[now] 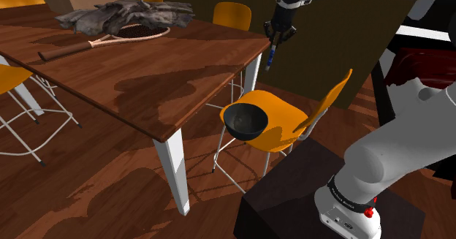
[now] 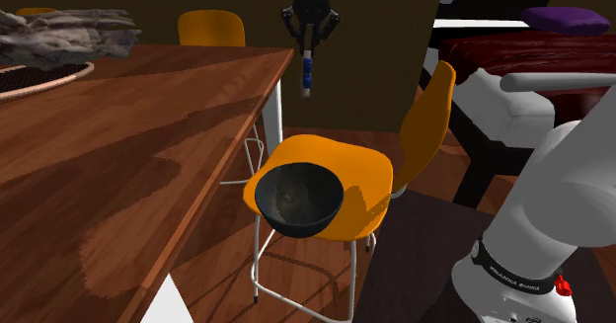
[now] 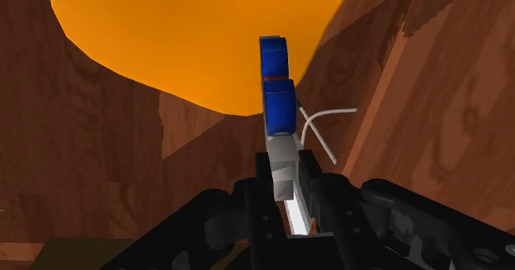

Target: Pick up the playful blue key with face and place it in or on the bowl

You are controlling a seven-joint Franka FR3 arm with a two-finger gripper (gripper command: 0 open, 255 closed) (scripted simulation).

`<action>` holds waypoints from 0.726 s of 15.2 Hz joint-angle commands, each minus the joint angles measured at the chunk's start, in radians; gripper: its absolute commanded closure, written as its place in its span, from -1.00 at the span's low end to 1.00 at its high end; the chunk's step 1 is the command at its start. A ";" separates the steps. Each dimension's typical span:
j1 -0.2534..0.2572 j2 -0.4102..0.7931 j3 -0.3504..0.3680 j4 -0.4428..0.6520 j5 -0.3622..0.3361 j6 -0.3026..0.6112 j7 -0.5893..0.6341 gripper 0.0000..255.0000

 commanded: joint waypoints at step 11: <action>0.089 -0.252 0.147 -0.127 0.043 -0.139 0.206 1.00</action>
